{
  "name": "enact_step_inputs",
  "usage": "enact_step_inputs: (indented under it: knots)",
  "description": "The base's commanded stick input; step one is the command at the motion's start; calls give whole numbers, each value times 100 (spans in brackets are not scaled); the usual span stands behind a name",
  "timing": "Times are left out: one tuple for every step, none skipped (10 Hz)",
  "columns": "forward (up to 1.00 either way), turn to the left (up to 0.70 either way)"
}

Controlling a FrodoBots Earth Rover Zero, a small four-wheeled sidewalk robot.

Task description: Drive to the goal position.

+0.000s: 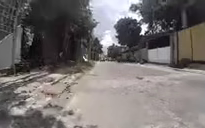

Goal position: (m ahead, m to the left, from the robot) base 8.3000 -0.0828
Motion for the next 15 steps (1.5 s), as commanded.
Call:
enact_step_inputs:
  knots:
    - [100, 0]
    - [100, 0]
    - [100, 0]
    - [100, 0]
    - [100, 0]
    - [100, 0]
    - [100, 0]
    - [100, -2]
    - [100, -25]
    - [100, -21]
    - [100, -3]
    - [100, 0]
    - [100, 0]
    - [100, 0]
    - [100, 0]
